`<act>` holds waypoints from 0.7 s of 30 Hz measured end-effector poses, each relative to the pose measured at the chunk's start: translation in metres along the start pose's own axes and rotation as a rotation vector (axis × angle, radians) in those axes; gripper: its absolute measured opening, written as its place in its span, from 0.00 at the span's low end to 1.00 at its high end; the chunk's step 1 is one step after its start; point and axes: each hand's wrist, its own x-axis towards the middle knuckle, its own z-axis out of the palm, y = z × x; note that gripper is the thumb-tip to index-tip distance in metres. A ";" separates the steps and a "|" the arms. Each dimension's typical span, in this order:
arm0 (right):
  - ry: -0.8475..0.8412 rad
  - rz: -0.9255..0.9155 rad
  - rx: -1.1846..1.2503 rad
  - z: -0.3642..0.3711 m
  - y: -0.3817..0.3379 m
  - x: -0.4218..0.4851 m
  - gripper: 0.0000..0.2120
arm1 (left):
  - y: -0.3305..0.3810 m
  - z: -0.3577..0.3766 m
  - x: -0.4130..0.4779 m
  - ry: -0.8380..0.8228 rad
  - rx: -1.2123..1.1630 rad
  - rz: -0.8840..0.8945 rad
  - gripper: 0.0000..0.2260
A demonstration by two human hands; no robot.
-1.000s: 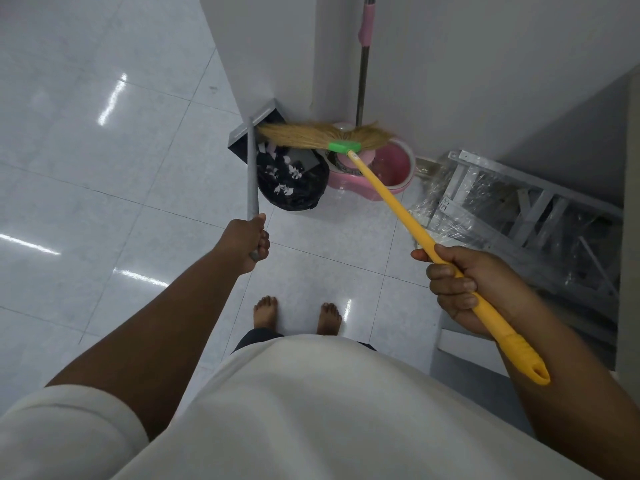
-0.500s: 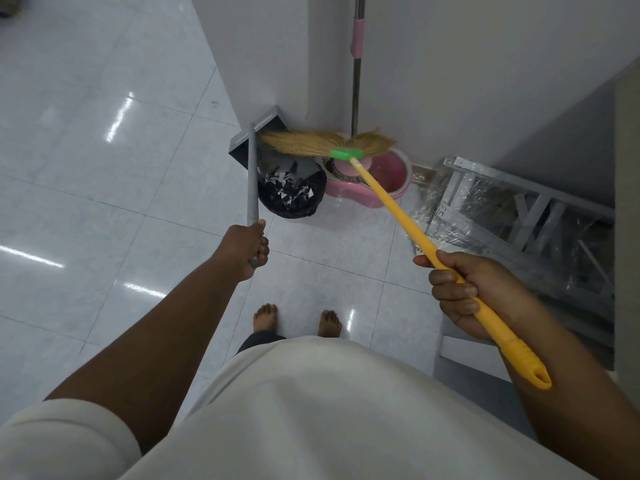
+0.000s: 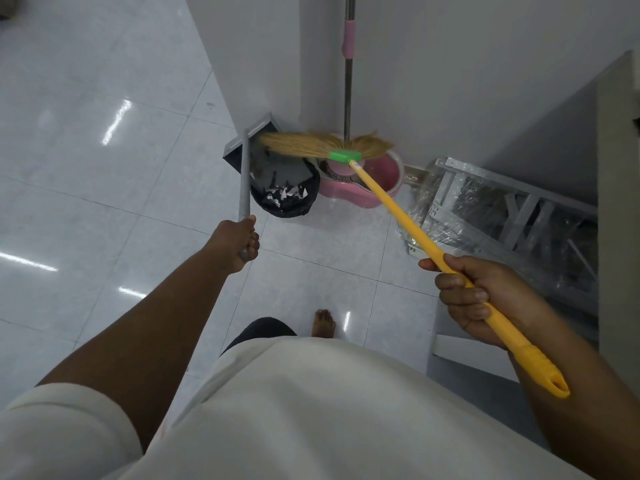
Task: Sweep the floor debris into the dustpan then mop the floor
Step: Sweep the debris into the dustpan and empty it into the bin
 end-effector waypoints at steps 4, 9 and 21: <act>-0.009 -0.029 0.021 0.004 0.009 -0.012 0.13 | -0.004 -0.004 0.003 -0.020 -0.014 -0.008 0.12; -0.021 -0.049 0.045 0.020 0.023 -0.019 0.14 | -0.003 -0.013 0.001 -0.052 -0.009 0.003 0.11; -0.075 -0.104 0.098 0.051 0.045 -0.020 0.14 | 0.009 -0.038 0.002 -0.061 0.009 -0.022 0.09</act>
